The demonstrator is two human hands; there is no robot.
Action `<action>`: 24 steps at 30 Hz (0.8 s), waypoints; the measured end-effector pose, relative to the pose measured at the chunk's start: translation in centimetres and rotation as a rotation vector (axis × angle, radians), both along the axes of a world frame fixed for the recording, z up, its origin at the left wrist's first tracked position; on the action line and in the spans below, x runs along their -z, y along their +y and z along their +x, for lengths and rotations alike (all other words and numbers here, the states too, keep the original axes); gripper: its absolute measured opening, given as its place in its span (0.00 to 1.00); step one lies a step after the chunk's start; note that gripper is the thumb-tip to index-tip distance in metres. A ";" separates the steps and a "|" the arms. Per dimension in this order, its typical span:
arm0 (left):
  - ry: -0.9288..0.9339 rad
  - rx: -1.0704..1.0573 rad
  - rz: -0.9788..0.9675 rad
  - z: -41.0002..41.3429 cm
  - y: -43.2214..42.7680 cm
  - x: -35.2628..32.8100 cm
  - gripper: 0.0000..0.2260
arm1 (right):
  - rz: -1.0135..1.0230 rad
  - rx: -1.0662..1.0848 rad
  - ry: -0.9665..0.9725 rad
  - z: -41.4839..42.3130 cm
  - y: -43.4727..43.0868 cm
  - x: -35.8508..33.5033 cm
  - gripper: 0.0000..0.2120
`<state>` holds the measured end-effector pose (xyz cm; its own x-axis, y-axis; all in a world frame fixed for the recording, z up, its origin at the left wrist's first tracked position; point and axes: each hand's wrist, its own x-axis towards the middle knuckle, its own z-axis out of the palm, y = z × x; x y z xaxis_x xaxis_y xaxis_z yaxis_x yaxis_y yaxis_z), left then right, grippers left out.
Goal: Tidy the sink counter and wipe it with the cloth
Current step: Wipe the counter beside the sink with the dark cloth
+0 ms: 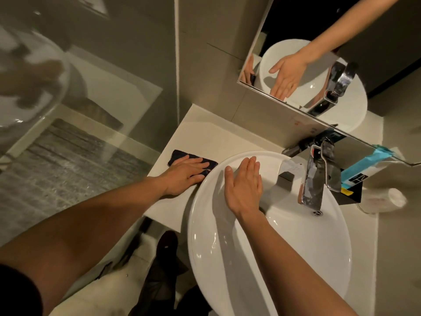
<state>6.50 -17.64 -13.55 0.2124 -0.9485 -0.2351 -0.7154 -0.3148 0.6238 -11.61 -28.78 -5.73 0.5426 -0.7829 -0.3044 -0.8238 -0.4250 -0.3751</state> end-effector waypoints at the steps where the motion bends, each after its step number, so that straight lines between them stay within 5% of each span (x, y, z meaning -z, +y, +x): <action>1: 0.003 -0.024 -0.003 -0.4 0.8 0.0 0.22 | 0.003 -0.005 0.001 0.1 0.7 -0.1 0.37; 19: -0.002 -0.452 -0.019 -11.3 12.9 -1.7 0.19 | 0.104 -0.250 -0.086 -5.1 11.6 -0.7 0.35; 24: 0.109 -0.562 0.076 -15.2 15.5 -2.6 0.26 | 0.164 -0.309 -0.124 -8.6 12.2 -0.9 0.34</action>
<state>-8.74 -2.15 -10.94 0.6496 -0.6766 -0.3467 -0.3579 -0.6745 0.6457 -20.20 -16.59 -4.79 0.7862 -0.5229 -0.3295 -0.6102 -0.5722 -0.5480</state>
